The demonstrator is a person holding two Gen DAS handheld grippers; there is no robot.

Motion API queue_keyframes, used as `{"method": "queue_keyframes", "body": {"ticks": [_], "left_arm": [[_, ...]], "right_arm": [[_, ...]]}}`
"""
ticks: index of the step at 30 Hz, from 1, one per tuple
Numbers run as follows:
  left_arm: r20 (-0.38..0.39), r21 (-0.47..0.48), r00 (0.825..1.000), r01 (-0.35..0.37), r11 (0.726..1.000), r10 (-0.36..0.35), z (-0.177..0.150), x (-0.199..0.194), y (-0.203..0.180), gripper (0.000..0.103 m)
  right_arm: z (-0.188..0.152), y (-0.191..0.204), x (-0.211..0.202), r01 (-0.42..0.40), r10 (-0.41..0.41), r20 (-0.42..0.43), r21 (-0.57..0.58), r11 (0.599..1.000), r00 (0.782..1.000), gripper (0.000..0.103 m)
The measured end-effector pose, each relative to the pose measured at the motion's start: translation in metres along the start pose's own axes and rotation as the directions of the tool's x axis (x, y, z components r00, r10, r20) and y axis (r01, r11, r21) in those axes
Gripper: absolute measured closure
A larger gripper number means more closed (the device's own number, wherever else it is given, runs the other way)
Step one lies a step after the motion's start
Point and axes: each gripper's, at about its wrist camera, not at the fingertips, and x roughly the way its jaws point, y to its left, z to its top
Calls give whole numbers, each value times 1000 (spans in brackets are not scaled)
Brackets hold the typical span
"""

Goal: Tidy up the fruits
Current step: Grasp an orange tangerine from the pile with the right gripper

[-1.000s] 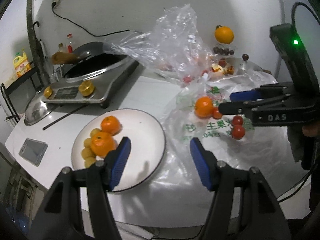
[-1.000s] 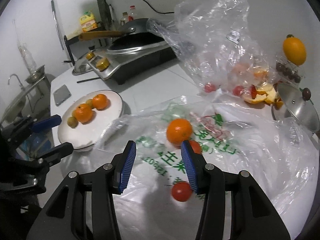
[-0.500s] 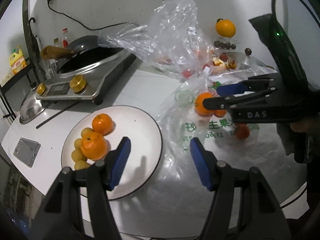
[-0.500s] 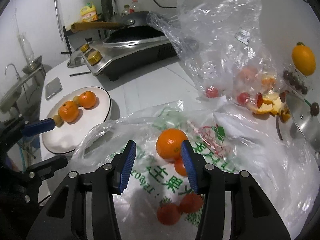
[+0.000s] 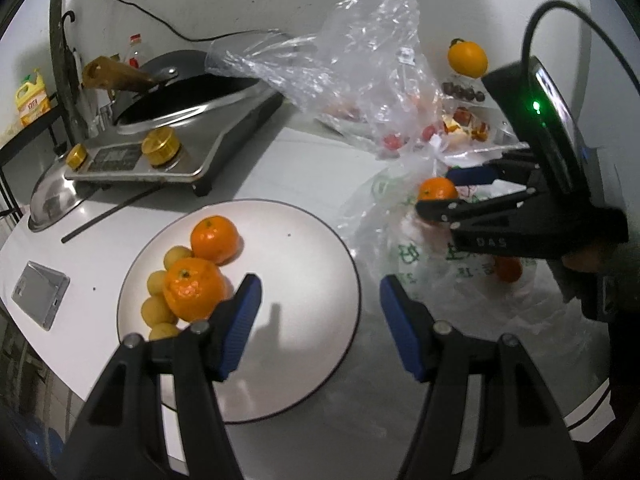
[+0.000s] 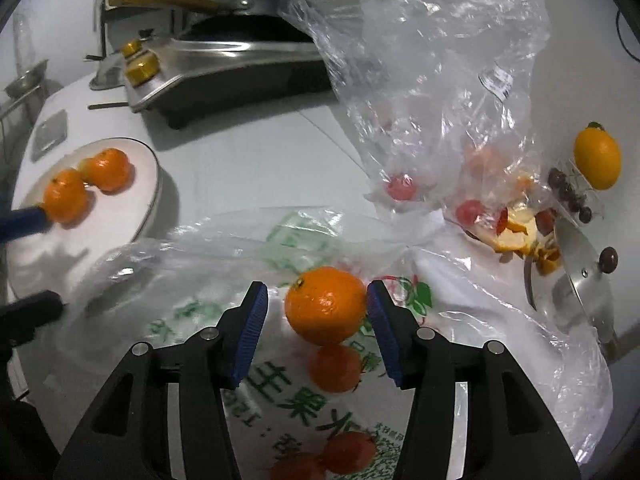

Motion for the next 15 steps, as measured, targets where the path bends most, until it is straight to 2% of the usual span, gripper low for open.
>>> {"method": "queue_keyframes", "body": {"ticks": [4,5,11,15], "left_arm": [[1,-7,1000,0,1000,0,0,1,4,40],[2,-8,1000,0,1000,0,0,1,5,40],[10,-5,1000,-6,1000,6,0,-4,5,40],[22,8,1000,-4,1000,4,0,-11,-2,40]], "right_arm": [[-2,-1,9,3,-3,-34,-7,1000,999,49],[-3,-2,11,0,0,-37,-1,1000,999,52],[-3,-4,10,-12,12,-19,19,1000,1000,55],[-2,-7,-11,-33,32,27,44,998,999,55]]}}
